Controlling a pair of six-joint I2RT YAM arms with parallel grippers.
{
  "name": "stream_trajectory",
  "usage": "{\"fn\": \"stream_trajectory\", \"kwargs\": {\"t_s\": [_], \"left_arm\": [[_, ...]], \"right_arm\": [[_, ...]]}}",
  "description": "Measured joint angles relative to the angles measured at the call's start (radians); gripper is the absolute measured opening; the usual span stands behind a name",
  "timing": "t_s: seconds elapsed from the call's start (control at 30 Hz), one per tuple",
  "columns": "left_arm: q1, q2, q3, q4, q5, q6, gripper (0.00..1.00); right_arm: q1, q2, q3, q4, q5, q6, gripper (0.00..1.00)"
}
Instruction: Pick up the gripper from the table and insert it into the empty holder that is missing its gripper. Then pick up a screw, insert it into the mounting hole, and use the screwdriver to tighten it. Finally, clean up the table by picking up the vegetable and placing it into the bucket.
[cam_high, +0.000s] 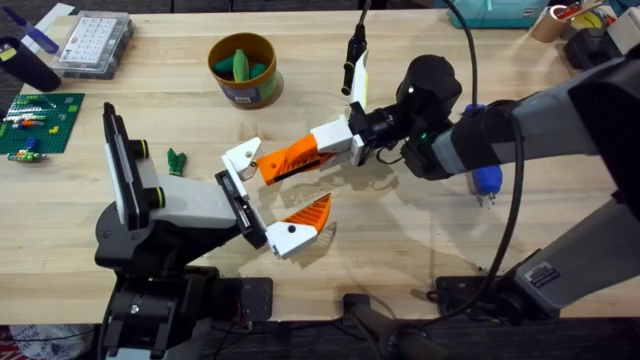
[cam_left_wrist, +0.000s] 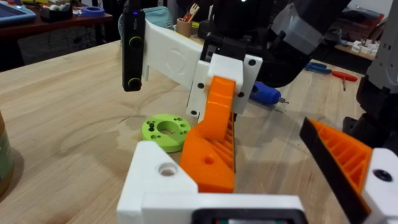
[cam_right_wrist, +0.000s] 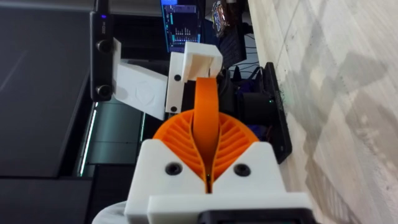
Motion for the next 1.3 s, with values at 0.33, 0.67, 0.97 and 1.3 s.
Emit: {"fn": "stream_trajectory", "kwargs": {"t_s": [0.33, 0.67, 0.97, 1.3], "left_arm": [[0.000, 0.006, 0.004, -0.005, -0.007, 0.000, 0.990], [0.000, 0.006, 0.004, -0.005, -0.007, 0.000, 0.990], [0.000, 0.006, 0.004, -0.005, -0.007, 0.000, 0.990], [0.000, 0.006, 0.004, -0.005, -0.007, 0.000, 0.990]], "right_arm": [[0.000, 0.000, -0.001, -0.017, 0.001, 0.009, 0.019], [-0.001, 0.000, -0.002, 0.123, 0.008, 0.047, 0.019], [-0.001, 0.000, -0.002, 0.059, 0.012, 0.070, 0.019], [0.000, 0.000, -0.002, 0.050, 0.043, 0.070, 0.019]]}}
